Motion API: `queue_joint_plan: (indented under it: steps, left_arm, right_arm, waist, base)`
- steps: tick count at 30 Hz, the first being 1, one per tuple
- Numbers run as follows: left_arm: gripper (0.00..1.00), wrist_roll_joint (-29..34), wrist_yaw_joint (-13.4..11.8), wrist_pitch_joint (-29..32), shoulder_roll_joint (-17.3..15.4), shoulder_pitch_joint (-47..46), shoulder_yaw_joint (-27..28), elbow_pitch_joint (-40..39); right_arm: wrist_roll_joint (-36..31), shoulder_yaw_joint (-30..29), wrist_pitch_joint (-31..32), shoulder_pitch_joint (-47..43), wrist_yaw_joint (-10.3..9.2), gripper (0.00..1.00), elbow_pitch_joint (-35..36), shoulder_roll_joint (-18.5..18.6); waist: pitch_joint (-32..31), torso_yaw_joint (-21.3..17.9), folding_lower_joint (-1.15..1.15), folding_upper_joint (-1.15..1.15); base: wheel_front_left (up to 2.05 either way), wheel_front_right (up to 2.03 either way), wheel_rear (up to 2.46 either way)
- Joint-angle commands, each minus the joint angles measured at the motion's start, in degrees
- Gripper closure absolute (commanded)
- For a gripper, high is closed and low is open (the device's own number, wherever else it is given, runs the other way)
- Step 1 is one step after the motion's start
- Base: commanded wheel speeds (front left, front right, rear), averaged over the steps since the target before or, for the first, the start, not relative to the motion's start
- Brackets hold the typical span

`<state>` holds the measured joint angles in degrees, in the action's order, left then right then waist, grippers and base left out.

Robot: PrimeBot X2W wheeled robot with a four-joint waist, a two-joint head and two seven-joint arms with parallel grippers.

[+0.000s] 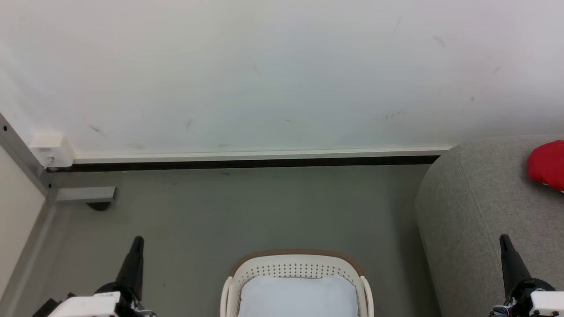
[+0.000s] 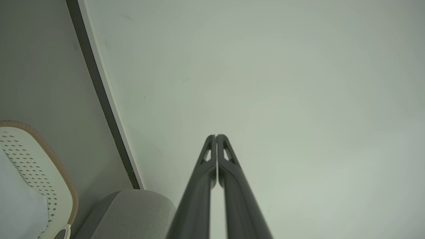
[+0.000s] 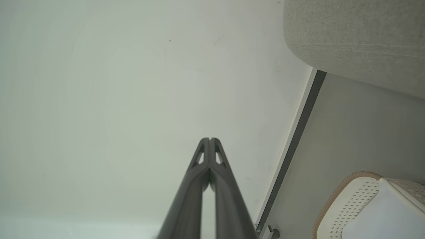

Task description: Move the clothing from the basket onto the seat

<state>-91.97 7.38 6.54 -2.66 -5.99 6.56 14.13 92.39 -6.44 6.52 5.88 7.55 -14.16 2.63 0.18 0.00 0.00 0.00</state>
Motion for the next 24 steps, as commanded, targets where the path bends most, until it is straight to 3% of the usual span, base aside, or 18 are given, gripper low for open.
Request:
queue_joint_plan:
  steps: [1, 24]
  left_arm:
    - [1.0, -0.79, 0.23, 0.21, -0.39, -0.51, 0.12, -0.19]
    - [1.0, -0.8, 0.23, 0.2, -0.4, -0.51, 0.11, -0.2]
  right_arm:
    - [0.06, -0.22, 0.24, 0.73, -0.12, 1.0, 0.31, 0.46]
    - [0.05, -0.23, 0.24, 0.72, -0.12, 1.0, 0.3, 0.46]
  waist:
    - [0.0, 0.0, 0.0, 0.0]
    - [0.0, 0.0, 0.0, 0.0]
  base:
    - [0.0, 0.0, 0.0]
    - [0.0, 0.0, 0.0]
